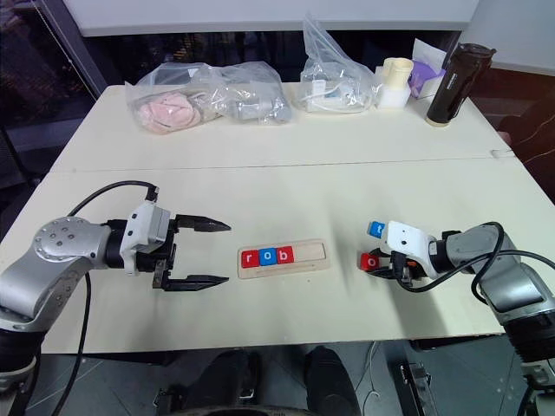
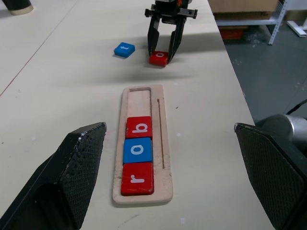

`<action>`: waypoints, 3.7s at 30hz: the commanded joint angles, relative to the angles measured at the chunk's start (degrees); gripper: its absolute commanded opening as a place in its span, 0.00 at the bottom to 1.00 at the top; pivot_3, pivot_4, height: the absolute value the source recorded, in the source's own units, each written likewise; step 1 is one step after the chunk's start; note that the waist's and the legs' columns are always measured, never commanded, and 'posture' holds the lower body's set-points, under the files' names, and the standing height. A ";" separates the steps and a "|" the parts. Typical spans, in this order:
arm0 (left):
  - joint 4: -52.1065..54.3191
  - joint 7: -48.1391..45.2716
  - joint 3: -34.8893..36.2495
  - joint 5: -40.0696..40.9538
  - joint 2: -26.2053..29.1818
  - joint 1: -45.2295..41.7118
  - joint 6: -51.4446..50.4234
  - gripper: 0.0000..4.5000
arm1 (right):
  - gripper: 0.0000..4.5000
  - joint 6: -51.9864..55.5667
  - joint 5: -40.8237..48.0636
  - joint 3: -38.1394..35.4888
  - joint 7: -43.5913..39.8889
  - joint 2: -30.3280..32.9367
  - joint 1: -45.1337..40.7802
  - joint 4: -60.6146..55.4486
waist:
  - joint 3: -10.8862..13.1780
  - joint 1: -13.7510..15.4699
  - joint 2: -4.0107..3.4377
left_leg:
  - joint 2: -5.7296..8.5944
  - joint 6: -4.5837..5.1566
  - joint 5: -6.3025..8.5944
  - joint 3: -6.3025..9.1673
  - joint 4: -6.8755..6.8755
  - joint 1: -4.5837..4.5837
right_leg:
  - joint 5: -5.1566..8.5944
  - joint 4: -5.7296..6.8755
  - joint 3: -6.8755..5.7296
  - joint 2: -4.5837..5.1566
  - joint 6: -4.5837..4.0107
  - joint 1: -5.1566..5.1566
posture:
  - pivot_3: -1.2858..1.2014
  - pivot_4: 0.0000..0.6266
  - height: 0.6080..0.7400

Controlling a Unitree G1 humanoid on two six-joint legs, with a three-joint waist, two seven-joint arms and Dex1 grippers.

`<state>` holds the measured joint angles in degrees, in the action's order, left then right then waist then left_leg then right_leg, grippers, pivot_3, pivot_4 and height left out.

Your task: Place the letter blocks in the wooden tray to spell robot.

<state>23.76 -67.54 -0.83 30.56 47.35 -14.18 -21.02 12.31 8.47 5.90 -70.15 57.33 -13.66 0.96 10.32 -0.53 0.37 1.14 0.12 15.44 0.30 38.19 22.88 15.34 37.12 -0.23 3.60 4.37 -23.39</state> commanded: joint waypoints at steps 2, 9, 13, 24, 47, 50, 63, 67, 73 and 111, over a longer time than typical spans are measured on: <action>1.42 -0.10 1.52 0.42 0.82 -0.17 0.41 1.00 | 0.25 2.37 1.04 -0.64 0.12 -0.73 -3.13 -5.11 | 0.01 -0.18 -0.01 | 0.00 0.00 0.00 0.00 0.00 0.00 | 0.00 0.00 0.01 0.00 0.00 -0.01 | 0.52 0.24 1.00; 0.98 0.09 0.89 0.15 0.24 -0.70 0.62 1.00 | 0.25 4.71 -0.23 6.60 -4.99 -4.66 -15.86 -7.25 | 0.01 -0.03 -0.05 | -0.02 -0.01 0.00 0.00 -0.04 -0.02 | -0.02 0.02 0.01 0.00 0.00 -0.05 | 0.52 0.24 1.00; 1.43 0.36 1.07 0.28 0.17 -0.21 0.63 1.00 | 0.25 3.35 -3.08 12.34 -6.89 -8.81 -20.99 -4.44 | 0.01 -0.04 -0.04 | 0.01 -0.01 0.01 0.00 -0.04 0.04 | -0.01 -0.04 0.01 0.05 -0.02 -0.05 | 0.52 0.24 1.00; 4.32 2.65 2.56 0.55 0.59 2.78 0.00 1.00 | 0.25 0.97 -6.79 17.24 -7.84 -15.15 -25.07 2.22 | 0.02 -0.10 -0.05 | 0.01 -0.02 0.01 0.01 -0.05 0.11 | -0.03 -0.01 0.01 0.08 -0.05 -0.15 | 0.52 0.24 1.00; 4.94 4.09 2.18 1.03 0.21 2.73 -0.42 1.00 | 0.25 0.25 -8.96 17.44 -6.99 -17.76 -25.15 4.39 | 0.02 -0.14 -0.05 | 0.00 -0.03 0.01 0.01 -0.06 0.11 | -0.04 0.00 0.02 0.08 -0.09 -0.18 | 0.52 0.24 1.00; 4.97 4.01 2.18 0.96 0.17 2.69 -0.47 1.00 | 0.25 0.17 -8.92 17.33 -7.11 -17.50 -24.98 4.35 | 0.02 -0.13 -0.05 | 0.00 -0.03 0.01 0.01 -0.06 0.11 | -0.04 0.00 0.02 0.08 -0.10 -0.17 | 0.52 0.24 1.00; 4.83 3.76 1.88 0.81 0.08 2.28 -0.47 1.00 | 1.00 4.76 -6.40 15.24 -6.65 -17.74 -25.01 -0.53 | 0.02 -0.12 -0.05 | 0.00 -0.03 0.01 0.01 -0.08 0.13 | -0.03 -0.01 0.02 0.09 -0.11 -0.21 | 0.52 0.24 1.00; 4.80 3.76 1.52 0.88 -0.13 1.83 -0.64 1.00 | 1.00 5.06 -6.19 14.20 -5.43 -17.48 -25.14 -0.88 | 0.02 -0.10 -0.05 | 0.00 -0.03 0.01 0.01 -0.08 0.15 | -0.03 -0.01 0.02 0.10 -0.12 -0.22 | 0.52 0.24 1.00; 4.35 3.50 1.11 0.81 -0.30 1.14 -0.64 1.00 | 1.00 4.62 -6.78 14.00 -4.96 -16.74 -24.28 -0.30 | 0.02 -0.13 -0.05 | 0.00 -0.03 0.01 0.01 -0.08 0.19 | 0.02 -0.01 0.02 0.10 -0.21 -0.27 | 0.52 0.24 1.00; 3.15 3.04 0.21 0.45 -0.98 0.68 0.15 1.00 | 1.00 44.46 -1.90 -12.86 25.84 -11.73 -14.55 -14.75 | 0.01 -0.31 -0.09 | 0.00 -0.05 0.00 -0.02 -0.14 0.51 | 0.00 0.02 0.04 0.17 -0.30 -0.67 | 0.52 0.24 1.00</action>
<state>26.79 -64.19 -1.06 31.03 46.49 -13.12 -21.90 52.39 7.58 -4.68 -49.43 46.37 -27.15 -11.46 10.32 -0.84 0.28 1.14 0.05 15.43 0.29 38.04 23.39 15.33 37.20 -0.19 3.77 4.06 -24.09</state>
